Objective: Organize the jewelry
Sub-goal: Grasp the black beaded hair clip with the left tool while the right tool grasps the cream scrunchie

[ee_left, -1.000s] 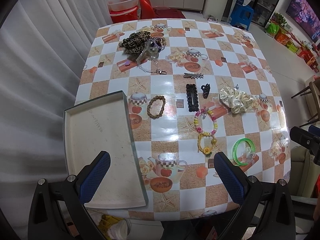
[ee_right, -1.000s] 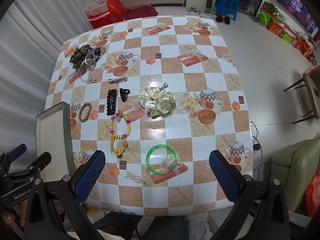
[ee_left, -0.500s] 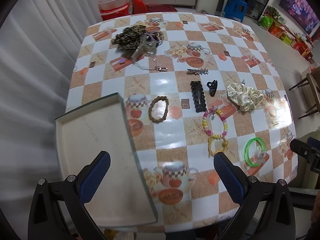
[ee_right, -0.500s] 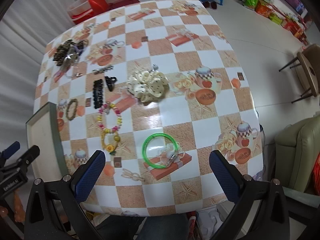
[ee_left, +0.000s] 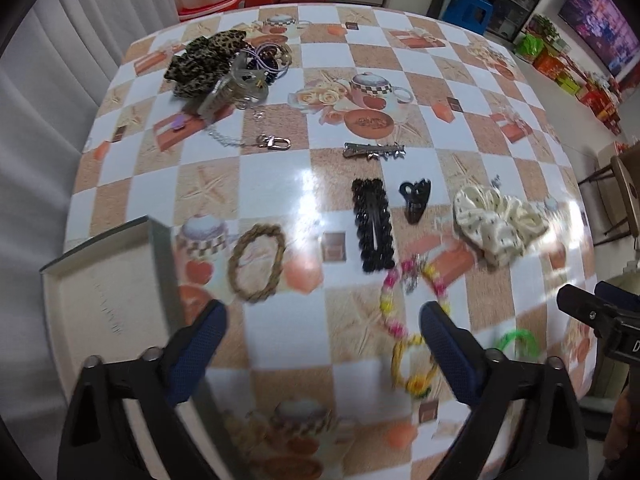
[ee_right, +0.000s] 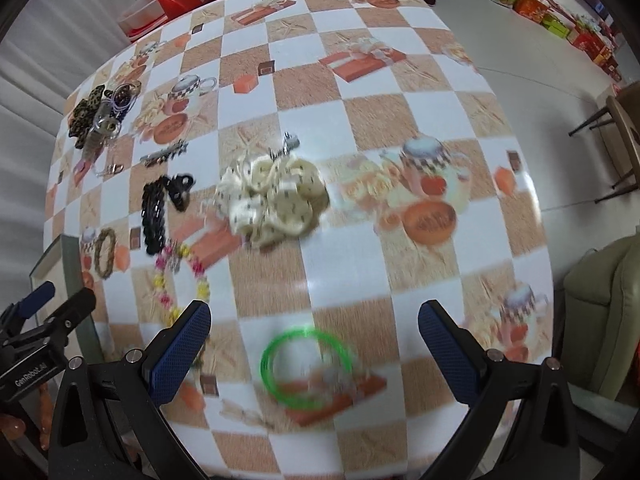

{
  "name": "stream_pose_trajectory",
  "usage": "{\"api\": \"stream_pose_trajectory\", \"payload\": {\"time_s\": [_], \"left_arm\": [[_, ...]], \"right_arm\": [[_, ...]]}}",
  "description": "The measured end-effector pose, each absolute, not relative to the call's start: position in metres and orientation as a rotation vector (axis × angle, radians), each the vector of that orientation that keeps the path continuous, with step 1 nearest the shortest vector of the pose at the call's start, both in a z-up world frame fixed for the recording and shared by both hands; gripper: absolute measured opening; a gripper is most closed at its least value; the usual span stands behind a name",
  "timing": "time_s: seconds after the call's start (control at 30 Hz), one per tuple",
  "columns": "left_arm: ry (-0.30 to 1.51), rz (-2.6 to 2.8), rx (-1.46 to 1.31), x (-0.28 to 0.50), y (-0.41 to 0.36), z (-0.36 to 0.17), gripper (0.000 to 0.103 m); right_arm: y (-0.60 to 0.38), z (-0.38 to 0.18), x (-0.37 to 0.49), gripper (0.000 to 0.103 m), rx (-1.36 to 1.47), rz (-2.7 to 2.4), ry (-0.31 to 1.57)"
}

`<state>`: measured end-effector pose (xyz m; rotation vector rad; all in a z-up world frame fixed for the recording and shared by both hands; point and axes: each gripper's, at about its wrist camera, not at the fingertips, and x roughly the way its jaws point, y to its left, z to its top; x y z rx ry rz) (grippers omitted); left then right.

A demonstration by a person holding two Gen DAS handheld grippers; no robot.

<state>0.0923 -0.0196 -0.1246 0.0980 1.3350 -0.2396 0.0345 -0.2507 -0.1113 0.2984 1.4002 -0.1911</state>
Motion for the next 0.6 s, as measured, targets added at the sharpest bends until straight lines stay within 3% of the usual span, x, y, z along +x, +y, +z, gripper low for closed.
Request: {"api": "stream_pose_trajectory", "payload": {"time_s": [0.1, 0.17, 0.33, 0.43, 0.5, 0.57, 0.6], "left_arm": [[1.334, -0.226, 0.09, 0.106, -0.029, -0.139, 0.098], [1.338, -0.225, 0.092, 0.115, -0.036, -0.148, 0.089], [1.331, -0.224, 0.089, 0.134, -0.048, -0.164, 0.089], [1.339, -0.229, 0.086, 0.141, -0.055, -0.174, 0.078], [1.351, -0.231, 0.095, 0.145, -0.061, -0.181, 0.078], [1.354, -0.233, 0.107, 0.146, -0.065, -0.186, 0.065], [1.351, -0.228, 0.125, 0.146, -0.068, -0.188, 0.065]], "right_arm": [[-0.255, -0.122, 0.052, 0.103, 0.294, -0.183, 1.385], [-0.258, -0.13, 0.062, 0.103, 0.302, -0.185, 1.382], [-0.263, -0.146, 0.079, 0.103, 0.304, -0.184, 1.352], [-0.262, -0.156, 0.087, 0.103, 0.301, -0.176, 1.348], [-0.261, -0.162, 0.091, 0.103, 0.294, -0.169, 1.35], [-0.257, -0.168, 0.093, 0.102, 0.278, -0.165, 1.354], [-0.255, -0.171, 0.094, 0.1, 0.267, -0.164, 1.358]]}}
